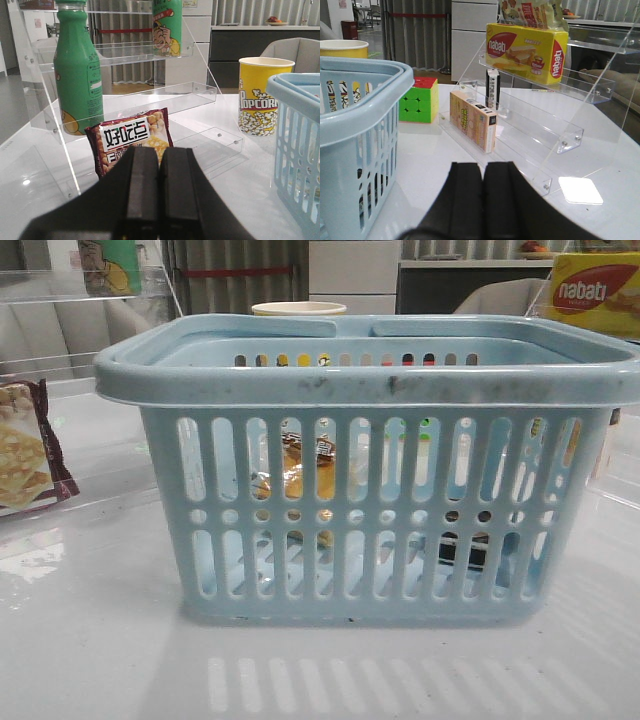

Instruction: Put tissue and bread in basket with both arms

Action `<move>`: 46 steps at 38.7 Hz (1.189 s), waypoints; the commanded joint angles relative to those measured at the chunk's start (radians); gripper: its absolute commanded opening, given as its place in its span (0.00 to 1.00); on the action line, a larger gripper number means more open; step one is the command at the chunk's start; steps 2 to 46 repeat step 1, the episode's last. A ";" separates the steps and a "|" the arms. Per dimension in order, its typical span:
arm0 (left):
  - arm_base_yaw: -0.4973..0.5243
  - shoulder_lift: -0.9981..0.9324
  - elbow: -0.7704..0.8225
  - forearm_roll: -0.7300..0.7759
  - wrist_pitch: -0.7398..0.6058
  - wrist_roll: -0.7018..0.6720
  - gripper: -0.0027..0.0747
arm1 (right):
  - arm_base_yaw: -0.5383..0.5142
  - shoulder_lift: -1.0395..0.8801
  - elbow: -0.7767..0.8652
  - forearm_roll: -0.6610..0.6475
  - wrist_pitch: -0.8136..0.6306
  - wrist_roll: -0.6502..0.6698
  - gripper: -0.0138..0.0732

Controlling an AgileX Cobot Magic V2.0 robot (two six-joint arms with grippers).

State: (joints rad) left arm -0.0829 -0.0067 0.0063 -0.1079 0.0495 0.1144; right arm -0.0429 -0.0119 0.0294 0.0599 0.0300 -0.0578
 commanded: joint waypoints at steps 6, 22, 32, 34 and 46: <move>-0.001 -0.016 0.000 -0.009 -0.085 -0.007 0.15 | -0.004 -0.018 0.000 0.003 -0.093 -0.006 0.24; -0.001 -0.016 0.000 -0.009 -0.085 -0.007 0.15 | -0.004 -0.018 0.000 0.003 -0.093 -0.006 0.24; -0.001 -0.016 0.000 -0.009 -0.085 -0.007 0.15 | -0.004 -0.018 0.000 0.003 -0.093 -0.006 0.24; -0.001 -0.016 0.000 -0.009 -0.085 -0.007 0.15 | -0.004 -0.018 0.000 0.003 -0.093 -0.006 0.24; -0.001 -0.016 0.000 -0.009 -0.085 -0.007 0.15 | -0.004 -0.018 0.000 0.003 -0.093 -0.006 0.24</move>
